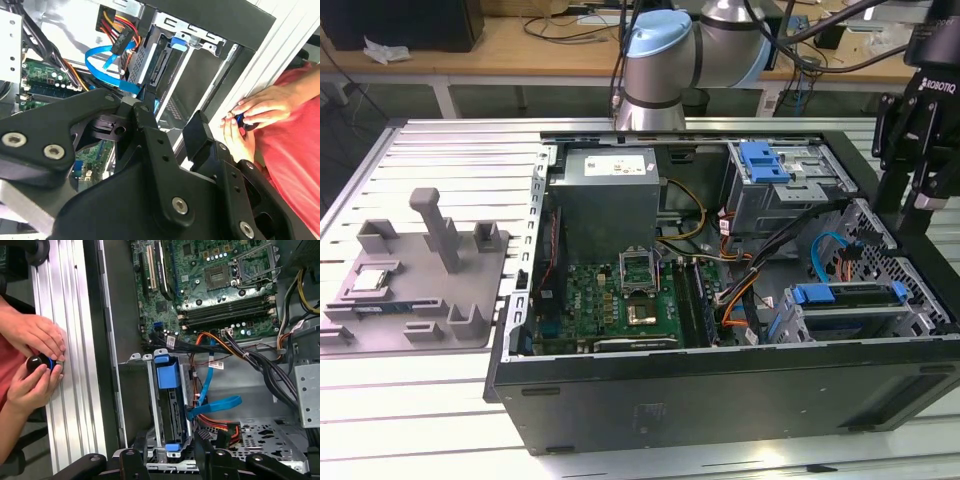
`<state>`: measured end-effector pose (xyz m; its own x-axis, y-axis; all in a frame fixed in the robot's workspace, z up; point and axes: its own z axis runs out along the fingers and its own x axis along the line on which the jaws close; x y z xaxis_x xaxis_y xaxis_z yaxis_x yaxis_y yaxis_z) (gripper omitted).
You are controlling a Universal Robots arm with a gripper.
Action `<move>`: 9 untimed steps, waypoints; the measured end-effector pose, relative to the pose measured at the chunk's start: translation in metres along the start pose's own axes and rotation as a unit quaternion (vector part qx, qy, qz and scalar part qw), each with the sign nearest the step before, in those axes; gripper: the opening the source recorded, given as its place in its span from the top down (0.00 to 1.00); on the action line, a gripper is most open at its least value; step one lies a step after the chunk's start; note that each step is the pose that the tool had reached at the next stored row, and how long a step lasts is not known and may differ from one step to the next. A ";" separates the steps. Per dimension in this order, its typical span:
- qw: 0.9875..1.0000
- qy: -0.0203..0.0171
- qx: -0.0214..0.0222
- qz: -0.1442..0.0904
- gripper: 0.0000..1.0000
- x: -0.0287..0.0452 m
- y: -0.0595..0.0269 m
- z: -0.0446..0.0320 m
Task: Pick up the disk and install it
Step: 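Insert the first disk wire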
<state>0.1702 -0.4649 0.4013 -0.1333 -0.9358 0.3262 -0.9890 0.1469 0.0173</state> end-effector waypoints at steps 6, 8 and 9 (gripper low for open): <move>1.000 0.009 -0.003 0.005 0.50 -0.0138 -0.0045 -0.0033; 1.000 0.009 -0.004 0.007 0.50 -0.0174 -0.0054 -0.0036; 1.000 0.009 -0.005 0.009 0.50 -0.0194 -0.0059 -0.0036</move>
<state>0.1788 -0.4464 0.3983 -0.1495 -0.9270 0.3439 -0.9859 0.1664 0.0201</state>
